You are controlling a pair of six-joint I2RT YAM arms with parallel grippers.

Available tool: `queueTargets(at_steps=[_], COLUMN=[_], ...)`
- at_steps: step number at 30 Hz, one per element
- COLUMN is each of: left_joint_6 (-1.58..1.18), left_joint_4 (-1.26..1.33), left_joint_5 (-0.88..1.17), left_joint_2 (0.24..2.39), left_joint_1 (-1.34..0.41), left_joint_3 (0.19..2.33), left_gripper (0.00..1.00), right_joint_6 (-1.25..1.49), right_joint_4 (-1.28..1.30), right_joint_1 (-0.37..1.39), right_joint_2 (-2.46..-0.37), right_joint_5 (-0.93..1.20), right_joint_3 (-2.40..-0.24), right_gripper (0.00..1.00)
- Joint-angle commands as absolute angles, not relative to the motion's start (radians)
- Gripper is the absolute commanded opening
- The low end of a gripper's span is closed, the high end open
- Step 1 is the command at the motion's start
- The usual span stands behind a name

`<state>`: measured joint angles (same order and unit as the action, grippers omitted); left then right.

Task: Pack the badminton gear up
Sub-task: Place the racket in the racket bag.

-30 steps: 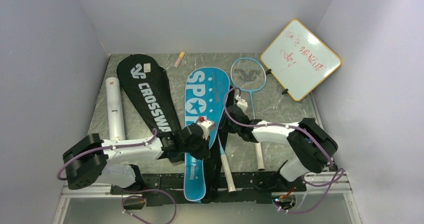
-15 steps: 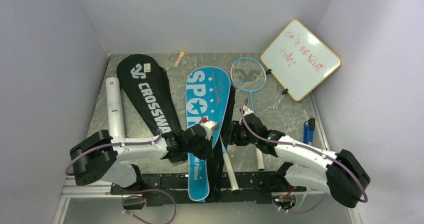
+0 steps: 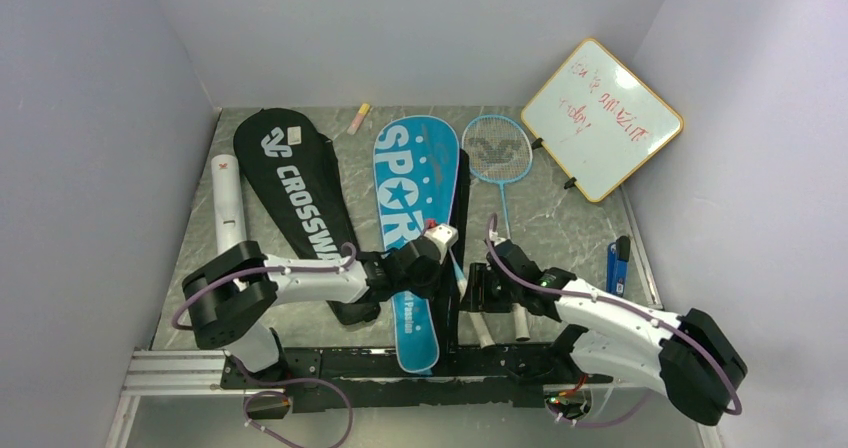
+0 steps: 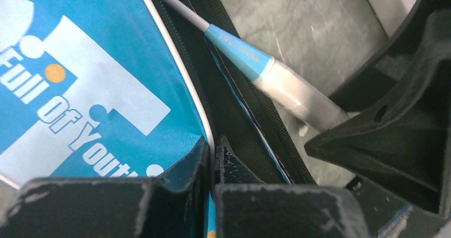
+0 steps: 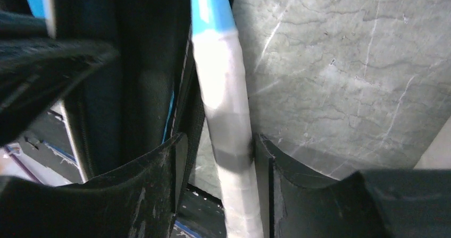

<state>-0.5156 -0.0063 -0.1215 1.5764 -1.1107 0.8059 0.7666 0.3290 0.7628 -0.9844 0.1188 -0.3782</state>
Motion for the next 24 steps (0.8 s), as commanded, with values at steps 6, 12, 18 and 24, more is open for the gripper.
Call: queueTargets(at_steps=[6,12,18,24], left_joint_6=[-0.402,-0.438,-0.536,-0.654], left_joint_4=[0.040,0.029,0.011,0.159], left_joint_5=[-0.260,-0.174,-0.033,0.187], left_joint_2=[1.612,1.560,1.554,1.541], left_joint_1=[-1.101,-1.097,-1.060,-1.012], left_joint_3=[0.894,0.885,0.881,0.815], left_gripper=[0.05,0.05,0.05,0.05], right_joint_6=[0.774,0.790,0.833,0.889], right_joint_4=[0.219,0.116,0.006,-0.084], right_joint_1=[0.769,0.768,0.769,0.769], right_joint_2=[-1.069,-1.130,-1.162,-1.132], right_joint_5=[0.134,0.200,0.278,0.267], right_joint_3=[-0.404,-0.443,-0.462,-0.448], right_gripper=[0.38,0.18,0.03,0.03])
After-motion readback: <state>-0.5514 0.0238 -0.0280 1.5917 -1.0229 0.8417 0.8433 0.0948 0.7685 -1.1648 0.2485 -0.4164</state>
